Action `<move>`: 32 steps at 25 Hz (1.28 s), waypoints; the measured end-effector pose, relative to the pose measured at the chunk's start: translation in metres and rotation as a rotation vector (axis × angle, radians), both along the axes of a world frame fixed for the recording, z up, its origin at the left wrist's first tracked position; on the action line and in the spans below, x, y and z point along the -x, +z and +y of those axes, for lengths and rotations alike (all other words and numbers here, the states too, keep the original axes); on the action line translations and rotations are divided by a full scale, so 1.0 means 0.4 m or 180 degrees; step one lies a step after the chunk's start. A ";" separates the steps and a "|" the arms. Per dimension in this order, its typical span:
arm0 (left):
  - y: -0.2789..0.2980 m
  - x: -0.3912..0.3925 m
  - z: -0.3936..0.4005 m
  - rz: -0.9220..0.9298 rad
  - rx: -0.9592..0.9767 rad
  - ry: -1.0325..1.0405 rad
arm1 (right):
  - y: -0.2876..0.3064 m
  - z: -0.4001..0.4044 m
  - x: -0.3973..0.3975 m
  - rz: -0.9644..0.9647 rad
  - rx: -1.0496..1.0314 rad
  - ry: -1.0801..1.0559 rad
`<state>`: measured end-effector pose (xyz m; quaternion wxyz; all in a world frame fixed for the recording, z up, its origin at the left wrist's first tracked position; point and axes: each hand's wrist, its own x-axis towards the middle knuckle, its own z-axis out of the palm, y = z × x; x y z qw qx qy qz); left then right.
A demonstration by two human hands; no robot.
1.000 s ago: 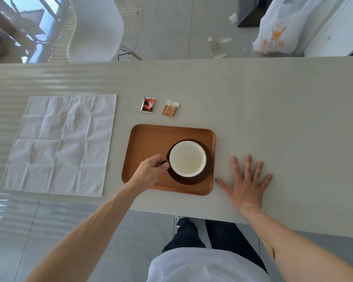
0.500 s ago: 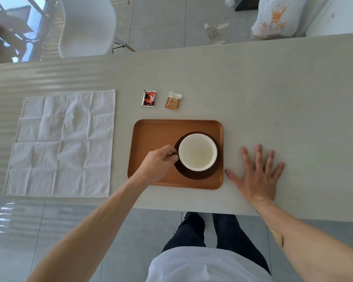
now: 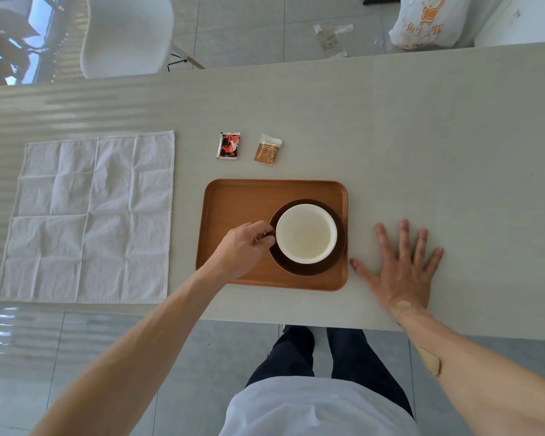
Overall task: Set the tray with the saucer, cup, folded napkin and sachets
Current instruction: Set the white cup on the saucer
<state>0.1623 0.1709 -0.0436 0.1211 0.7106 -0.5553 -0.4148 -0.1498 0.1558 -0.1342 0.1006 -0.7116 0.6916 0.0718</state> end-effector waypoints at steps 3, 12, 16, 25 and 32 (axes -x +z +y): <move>-0.002 0.002 0.005 0.0004 0.0020 -0.0064 | -0.003 0.001 0.001 -0.0006 0.0027 -0.0017; -0.025 0.008 0.017 -0.0014 0.0318 0.0146 | 0.005 0.001 0.001 -0.0024 -0.0004 -0.0048; -0.027 0.017 0.028 0.0105 0.0410 0.0345 | 0.009 0.000 0.001 -0.0049 -0.0052 -0.0055; -0.027 0.029 0.048 0.0187 0.0555 0.0444 | 0.007 -0.001 0.001 -0.0051 -0.0061 -0.0063; -0.037 0.030 0.055 0.0204 0.0504 0.0439 | 0.000 -0.001 0.003 -0.0039 -0.0021 -0.0022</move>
